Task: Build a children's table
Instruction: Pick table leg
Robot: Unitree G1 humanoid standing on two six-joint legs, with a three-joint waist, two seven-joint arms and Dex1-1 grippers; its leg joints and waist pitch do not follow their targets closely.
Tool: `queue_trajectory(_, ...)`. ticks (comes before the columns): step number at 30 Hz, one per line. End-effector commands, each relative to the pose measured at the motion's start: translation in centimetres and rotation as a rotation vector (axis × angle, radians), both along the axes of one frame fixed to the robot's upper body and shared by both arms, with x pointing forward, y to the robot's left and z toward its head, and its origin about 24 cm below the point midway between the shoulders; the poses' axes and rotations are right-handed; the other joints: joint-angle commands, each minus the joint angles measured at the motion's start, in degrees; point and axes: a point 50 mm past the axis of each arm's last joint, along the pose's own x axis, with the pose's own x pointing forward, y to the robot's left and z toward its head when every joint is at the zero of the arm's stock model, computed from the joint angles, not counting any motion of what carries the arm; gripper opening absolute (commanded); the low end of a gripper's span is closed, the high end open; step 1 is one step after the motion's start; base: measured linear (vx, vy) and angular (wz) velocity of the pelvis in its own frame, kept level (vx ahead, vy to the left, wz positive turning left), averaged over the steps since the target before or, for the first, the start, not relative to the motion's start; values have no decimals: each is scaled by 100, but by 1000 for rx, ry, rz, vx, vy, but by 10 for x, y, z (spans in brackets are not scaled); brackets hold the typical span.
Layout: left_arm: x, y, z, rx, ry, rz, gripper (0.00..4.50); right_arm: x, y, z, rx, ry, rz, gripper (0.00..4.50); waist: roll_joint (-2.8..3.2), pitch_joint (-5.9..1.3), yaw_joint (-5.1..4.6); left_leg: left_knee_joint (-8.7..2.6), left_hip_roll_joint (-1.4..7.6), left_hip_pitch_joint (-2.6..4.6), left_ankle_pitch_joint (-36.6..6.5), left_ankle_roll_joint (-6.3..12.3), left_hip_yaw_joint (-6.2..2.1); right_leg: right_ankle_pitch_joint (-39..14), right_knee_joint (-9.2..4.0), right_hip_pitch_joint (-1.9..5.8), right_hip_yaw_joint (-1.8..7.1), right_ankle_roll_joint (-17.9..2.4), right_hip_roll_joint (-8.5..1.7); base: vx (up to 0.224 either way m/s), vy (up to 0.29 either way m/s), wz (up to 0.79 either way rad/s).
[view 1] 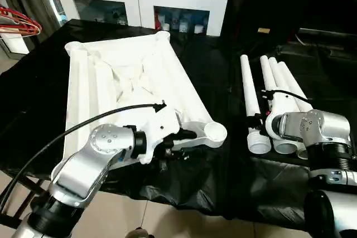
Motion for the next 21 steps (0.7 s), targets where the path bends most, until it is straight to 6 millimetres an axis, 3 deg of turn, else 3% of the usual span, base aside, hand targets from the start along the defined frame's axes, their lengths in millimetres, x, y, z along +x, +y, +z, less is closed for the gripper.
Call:
queue_trajectory(1, 6, 2, 4, -16, -21, 35, 194, 3, 2, 2, 24, -23, -18, 194, -38, -376, -31, -362, 207, 71, -13, -158, -24, 764, -340, 270, 186, -1162, -358, 0, 0, 0)
queue_trajectory(4, 14, 4, 7, -39, -38, 111, 194, 5, 4, 9, 14, -97, 16, 193, -9, -365, -27, -362, 208, 59, -28, -189, -35, 860, -337, 274, 181, -1162, -361, 0, 0, 0)
queue_trajectory(9, 34, 9, 10, -112, -30, 288, 194, 4, 7, 20, 92, -280, 58, 192, -32, -347, -9, -365, 209, 49, -73, -65, -49, 1064, -340, 295, 183, -1149, -368, 0, 0, 0)
queue_trajectory(10, 40, 7, 13, -149, -16, 344, 230, 1, 5, 20, 127, -300, 59, 191, -43, -341, -3, -368, 214, 48, -84, -48, -41, 1075, -342, 300, 185, -1180, -367, 0, 0, 0)
queue_trajectory(13, 57, -1, 28, -336, 106, 470, 244, -11, -2, 24, 240, -392, 110, 191, -5, -355, 65, -333, 210, 52, -95, 44, -47, 1214, -347, 304, 180, -1340, -376, 0, 0, 0)
queue_trajectory(14, 58, -2, 30, -360, 122, 474, 260, -13, -1, 25, 259, -408, 124, 191, -25, -357, 80, -328, 219, 50, -65, 66, -48, 1285, -336, 312, 182, -1381, -384, 0, 0, 0)
queue_trajectory(16, 62, -9, 37, -444, 177, 480, 273, -22, 0, 32, 350, -472, 174, 191, 90, -398, 120, -298, 219, 34, -3, 107, -86, 1445, -311, 325, 171, -1458, -397, 0, 0, 0)
queue_trajectory(17, 64, -15, 41, -490, 210, 472, 275, -29, 1, 35, 401, -493, 206, 191, 92, -405, 148, -283, 215, 27, -12, 170, -83, 1509, -310, 337, 170, -1492, -395, 0, 0, 0)
queue_trajectory(18, 65, -22, 45, -532, 249, 460, 286, -37, 3, 40, 453, -532, 260, 191, 168, -401, 164, -276, 200, 19, -30, 189, -87, 1518, -319, 336, 170, -1494, -391, 0, 0, 0)
queue_trajectory(19, 66, -35, 50, -589, 330, 424, 302, -50, 8, 49, 520, -584, 349, 191, 171, -396, 198, -261, 195, -12, 20, 292, -98, 1576, -313, 361, 167, -1540, -392, 0, 0, 0)
queue_trajectory(21, 66, -38, 51, -603, 355, 410, 319, -53, 9, 50, 534, -595, 372, 191, 107, -389, 226, -254, 193, -18, -10, 403, -88, 1431, -351, 359, 167, -1524, -391, 0, 0, 0)
